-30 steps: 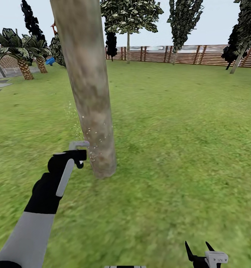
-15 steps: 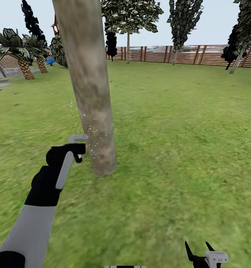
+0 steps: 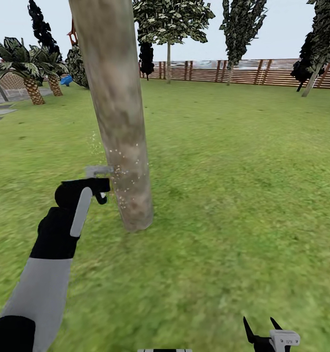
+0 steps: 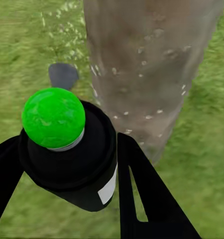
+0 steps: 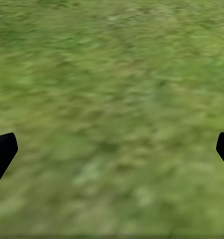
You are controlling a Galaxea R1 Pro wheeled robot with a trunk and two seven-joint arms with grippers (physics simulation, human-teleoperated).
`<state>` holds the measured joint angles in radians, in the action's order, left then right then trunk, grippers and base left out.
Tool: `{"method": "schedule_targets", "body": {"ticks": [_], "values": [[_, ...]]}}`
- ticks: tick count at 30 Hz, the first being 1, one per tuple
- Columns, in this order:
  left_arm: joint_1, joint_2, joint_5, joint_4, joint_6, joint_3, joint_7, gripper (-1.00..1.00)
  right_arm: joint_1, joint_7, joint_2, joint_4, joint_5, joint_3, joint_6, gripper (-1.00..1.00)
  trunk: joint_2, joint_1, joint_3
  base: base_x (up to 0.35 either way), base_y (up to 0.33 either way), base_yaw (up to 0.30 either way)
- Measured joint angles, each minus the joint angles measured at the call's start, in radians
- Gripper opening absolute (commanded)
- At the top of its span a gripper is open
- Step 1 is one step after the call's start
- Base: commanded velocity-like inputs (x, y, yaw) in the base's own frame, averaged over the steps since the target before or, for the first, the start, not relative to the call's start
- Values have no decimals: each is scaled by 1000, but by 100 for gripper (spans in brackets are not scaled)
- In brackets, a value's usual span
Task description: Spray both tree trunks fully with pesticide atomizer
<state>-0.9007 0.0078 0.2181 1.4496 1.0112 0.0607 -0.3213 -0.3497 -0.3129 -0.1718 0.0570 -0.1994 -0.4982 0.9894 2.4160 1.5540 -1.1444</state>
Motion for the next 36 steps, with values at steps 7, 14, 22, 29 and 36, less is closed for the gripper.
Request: {"method": "schedule_targets", "body": {"ticks": [7,14,22,29,36], "values": [[-44,-100,-15,1,2,138,-7,-100,0,0,0,0,0,0,0,100,0,0,0,0,0,0],[-6,-22,-6,-1,-1,86,-7,-100,0,0,0,0,0,1,0,100,0,0,0,0,0,0],[384,-31,-5,-25,-244,138,-17,-100,0,0,2,0,-2,1,1,100,0,0,0,0,0,0],[450,-38,-7,-324,-597,134,-89,-100,0,0,11,-2,-2,3,0,100,0,0,0,0,0,0],[448,-33,-11,-348,-628,137,-138,-100,0,0,13,0,-2,3,0,100,0,0,0,38,-30,0]]}}
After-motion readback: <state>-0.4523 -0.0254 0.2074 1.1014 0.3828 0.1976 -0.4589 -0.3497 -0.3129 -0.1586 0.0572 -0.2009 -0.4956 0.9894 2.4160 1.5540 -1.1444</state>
